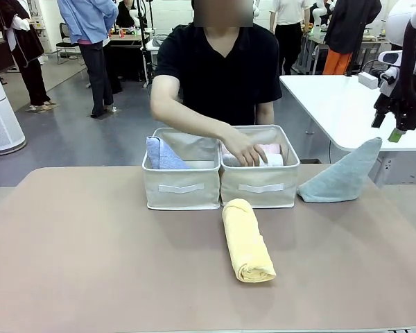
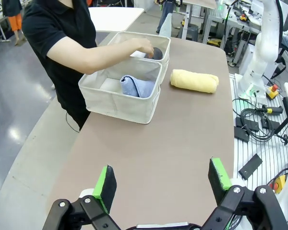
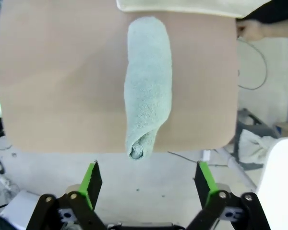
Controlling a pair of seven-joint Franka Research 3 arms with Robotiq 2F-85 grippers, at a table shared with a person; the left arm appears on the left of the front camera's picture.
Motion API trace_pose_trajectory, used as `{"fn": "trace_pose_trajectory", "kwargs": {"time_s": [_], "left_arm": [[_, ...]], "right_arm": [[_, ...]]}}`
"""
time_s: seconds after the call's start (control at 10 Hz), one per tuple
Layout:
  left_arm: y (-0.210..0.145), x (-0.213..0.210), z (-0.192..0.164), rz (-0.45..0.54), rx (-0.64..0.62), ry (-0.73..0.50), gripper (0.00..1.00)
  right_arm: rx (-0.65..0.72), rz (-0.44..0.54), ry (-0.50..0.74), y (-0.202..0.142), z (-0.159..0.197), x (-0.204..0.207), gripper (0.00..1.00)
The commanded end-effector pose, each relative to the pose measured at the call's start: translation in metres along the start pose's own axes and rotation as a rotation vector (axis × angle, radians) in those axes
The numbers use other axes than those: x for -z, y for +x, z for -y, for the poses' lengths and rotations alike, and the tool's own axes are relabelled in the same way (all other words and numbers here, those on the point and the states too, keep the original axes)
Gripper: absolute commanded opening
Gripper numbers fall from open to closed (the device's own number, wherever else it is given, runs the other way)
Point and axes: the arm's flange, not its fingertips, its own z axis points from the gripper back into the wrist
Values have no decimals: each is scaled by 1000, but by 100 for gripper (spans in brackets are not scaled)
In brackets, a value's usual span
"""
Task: Sort the towels based on their folding style.
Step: Pick up another triangle-folded towel from the table and place it in the left Fabric basket.
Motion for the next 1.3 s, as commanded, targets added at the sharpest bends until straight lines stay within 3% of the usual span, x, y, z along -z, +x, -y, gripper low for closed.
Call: {"fn": "trace_pose_trajectory", "kwargs": {"time_s": [0.0, 0.3, 0.6, 0.9, 1.2], "left_arm": [[1, 0, 3, 6, 3, -3, 100], [1, 0, 3, 6, 3, -3, 100], [1, 0, 3, 6, 3, -3, 100], [1, 0, 3, 6, 3, -3, 100], [1, 0, 3, 6, 3, -3, 100]], "right_arm": [[19, 18, -16, -2, 1, 1, 100], [6, 2, -2, -2, 0, 0, 100], [-29, -104, -16, 27, -19, 16, 100], [-72, -102, 0, 36, -21, 32, 100], [-152, -36, -25, 35, -18, 46, 100]]}}
